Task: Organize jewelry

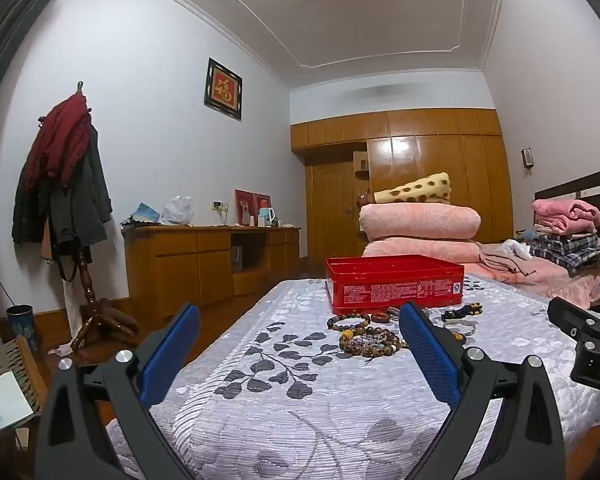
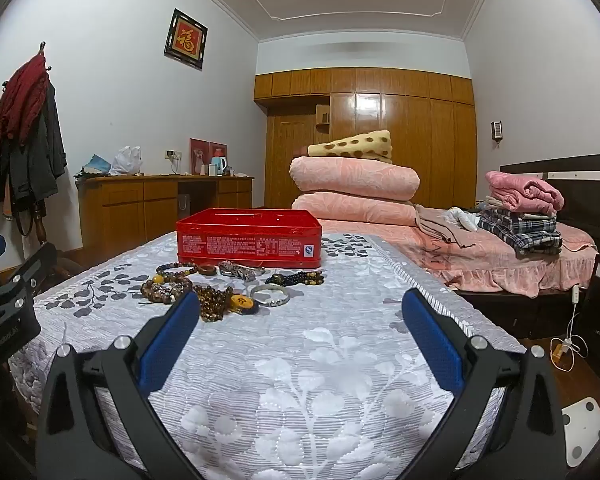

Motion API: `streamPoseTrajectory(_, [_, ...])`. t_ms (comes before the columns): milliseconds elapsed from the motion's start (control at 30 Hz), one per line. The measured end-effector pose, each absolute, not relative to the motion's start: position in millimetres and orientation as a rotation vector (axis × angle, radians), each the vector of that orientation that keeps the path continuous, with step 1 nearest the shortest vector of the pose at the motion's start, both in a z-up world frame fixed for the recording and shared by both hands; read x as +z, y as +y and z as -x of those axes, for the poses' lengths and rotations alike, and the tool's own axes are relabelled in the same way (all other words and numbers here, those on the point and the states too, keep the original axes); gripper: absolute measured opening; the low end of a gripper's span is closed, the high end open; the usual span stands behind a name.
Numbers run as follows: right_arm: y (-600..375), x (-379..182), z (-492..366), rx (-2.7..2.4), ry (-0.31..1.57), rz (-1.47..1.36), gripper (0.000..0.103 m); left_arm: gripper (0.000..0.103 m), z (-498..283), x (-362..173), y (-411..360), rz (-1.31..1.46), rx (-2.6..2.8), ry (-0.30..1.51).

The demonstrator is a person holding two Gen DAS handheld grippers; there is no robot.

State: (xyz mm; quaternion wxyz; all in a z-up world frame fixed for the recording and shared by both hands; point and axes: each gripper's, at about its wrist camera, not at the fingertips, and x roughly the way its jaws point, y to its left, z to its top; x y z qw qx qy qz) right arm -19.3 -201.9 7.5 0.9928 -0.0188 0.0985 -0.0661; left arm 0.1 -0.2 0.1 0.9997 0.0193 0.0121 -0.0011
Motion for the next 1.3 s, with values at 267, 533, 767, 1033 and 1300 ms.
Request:
streamPoseTrajectory(267, [-202.2,8.1,20.2,-0.133,0.192,0.035,0.098,0.097,-0.6,-1.0,-0.5,-0.032,0.003,0.02])
streamPoseTrajectory(533, [-202.2,8.6,20.9,-0.133,0.191,0.035,0.098,0.097,1.4,-1.7,-0.1,-0.028,0.003,0.019])
streamPoseTrajectory(767, [-202.1,9.0,21.3,-0.133,0.191,0.035,0.098,0.097,1.3,-1.2,-0.6,-0.029,0.005,0.019])
streamPoseTrajectory(1033, [-202.2,9.2,21.4,-0.134,0.19,0.034,0.098,0.097,-1.6,-2.3,-0.5,-0.029,0.004,0.019])
streamPoseTrajectory(1300, [-202.5,9.0,21.8,-0.134,0.189,0.034,0.098,0.097,-1.3,-2.1,-0.2,-0.027,0.004,0.018])
